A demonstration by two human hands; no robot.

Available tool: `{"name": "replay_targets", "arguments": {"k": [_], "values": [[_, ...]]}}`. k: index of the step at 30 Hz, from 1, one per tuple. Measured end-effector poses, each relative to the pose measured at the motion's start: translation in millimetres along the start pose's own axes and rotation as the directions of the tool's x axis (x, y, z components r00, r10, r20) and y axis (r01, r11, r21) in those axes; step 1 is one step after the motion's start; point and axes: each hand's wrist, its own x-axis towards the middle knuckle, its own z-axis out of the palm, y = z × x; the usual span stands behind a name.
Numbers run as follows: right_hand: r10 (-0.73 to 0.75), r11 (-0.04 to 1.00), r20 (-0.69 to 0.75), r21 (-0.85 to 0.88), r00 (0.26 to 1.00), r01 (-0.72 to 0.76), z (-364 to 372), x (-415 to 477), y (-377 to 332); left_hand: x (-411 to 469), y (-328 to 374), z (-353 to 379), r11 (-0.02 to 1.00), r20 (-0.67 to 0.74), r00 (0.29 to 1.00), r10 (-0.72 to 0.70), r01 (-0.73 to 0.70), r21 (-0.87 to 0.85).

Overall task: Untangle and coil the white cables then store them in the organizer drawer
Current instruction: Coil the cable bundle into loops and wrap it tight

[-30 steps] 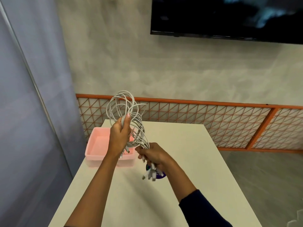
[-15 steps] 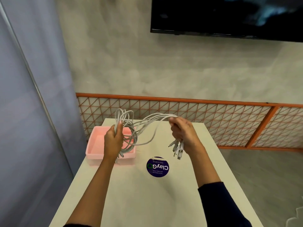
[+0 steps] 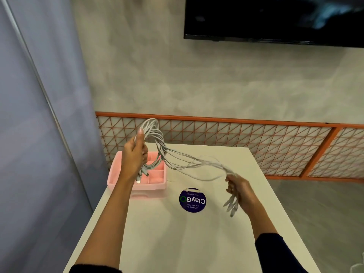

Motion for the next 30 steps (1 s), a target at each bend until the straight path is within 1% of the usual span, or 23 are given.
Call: {"name": "replay_targets", "arguments": {"k": [1, 2, 4, 7, 9, 10, 12, 13, 14, 15, 16, 18, 19, 20, 22, 24, 25, 27, 30], "values": [[0.009, 0.995, -0.009, -0.101, 1.000, -0.009, 1.5, -1.7, 10.9, -0.3, 6.1, 4.9, 1.000, 0.038, 0.999, 0.023, -0.023, 0.017], [0.018, 0.987, -0.018, -0.161, 1.000, -0.020, 3.8, -3.9, 20.6, -1.2, 12.5, 10.1, 0.998, 0.070, 0.996, 0.047, -0.049, 0.036], [0.043, 0.978, -0.012, -0.203, 0.999, -0.045, 11.0, -7.0, 33.7, -3.1, 24.5, 19.7, 0.991, 0.123, 0.987, 0.100, -0.110, 0.074], [0.085, 0.960, 0.040, -0.271, 0.996, -0.071, 22.1, -2.8, 39.0, -4.1, 34.2, 33.0, 0.978, 0.203, 0.966, 0.164, -0.186, 0.095], [0.099, 0.932, 0.064, -0.355, 0.993, -0.070, 26.3, 5.5, 36.3, -3.7, 36.3, 38.7, 0.968, 0.221, 0.957, 0.185, -0.217, 0.126], [0.129, 0.919, 0.091, -0.384, 0.987, -0.084, 28.3, 7.9, 32.0, -3.6, 36.1, 40.4, 0.964, 0.227, 0.955, 0.189, -0.224, 0.142], [0.228, 0.878, 0.196, -0.466, 0.954, -0.114, 34.2, 9.4, 17.4, -4.9, 34.9, 43.7, 0.961, 0.246, 0.950, 0.193, -0.234, 0.149], [0.288, 0.832, 0.258, -0.544, 0.922, -0.107, 39.0, 9.2, 7.1, -5.5, 33.3, 45.4, 0.961, 0.255, 0.948, 0.191, -0.233, 0.148], [0.342, 0.776, 0.309, -0.625, 0.887, -0.081, 44.8, 8.0, -4.2, -6.5, 31.7, 47.0, 0.963, 0.261, 0.948, 0.185, -0.228, 0.144], [0.363, 0.743, 0.351, -0.668, 0.863, -0.041, 53.0, 6.6, -16.2, -7.1, 29.7, 48.4, 0.965, 0.265, 0.948, 0.179, -0.222, 0.141], [0.334, 0.750, 0.391, -0.661, 0.857, 0.009, 63.0, 3.0, -30.1, -8.4, 29.0, 50.1, 0.966, 0.272, 0.946, 0.174, -0.217, 0.139], [0.169, 0.830, 0.439, -0.546, 0.883, 0.113, 86.3, -0.3, -52.5, -10.5, 27.7, 52.8, 0.970, 0.294, 0.943, 0.155, -0.202, 0.136], [0.078, 0.862, 0.436, -0.482, 0.897, 0.160, 97.1, -0.8, -61.6, -11.3, 27.8, 53.8, 0.971, 0.307, 0.941, 0.144, -0.194, 0.139], [0.016, 0.881, 0.412, -0.437, 0.911, 0.182, 107.9, -0.5, -69.5, -12.6, 28.2, 54.9, 0.972, 0.321, 0.938, 0.131, -0.186, 0.145], [-0.042, 0.898, 0.333, -0.400, 0.942, 0.181, 125.2, 3.7, -79.0, -15.7, 29.5, 56.0, 0.968, 0.337, 0.934, 0.118, -0.184, 0.169], [-0.065, 0.898, 0.235, -0.410, 0.970, 0.159, 137.1, 7.3, -78.1, -18.0, 27.0, 55.0, 0.973, 0.338, 0.937, 0.093, -0.157, 0.167], [-0.056, 0.899, 0.206, -0.414, 0.977, 0.139, 140.8, 9.6, -75.4, -18.2, 24.6, 53.6, 0.978, 0.334, 0.940, 0.076, -0.135, 0.157], [0.009, 0.901, 0.183, -0.428, 0.983, 0.071, 146.2, 10.0, -72.0, -20.1, 19.9, 51.7, 0.987, 0.312, 0.949, 0.048, -0.093, 0.129], [0.163, 0.874, 0.133, -0.480, 0.978, -0.080, 153.0, 3.3, -74.4, -22.9, 15.2, 50.1, 0.984, 0.238, 0.970, 0.050, -0.089, 0.155]]}}
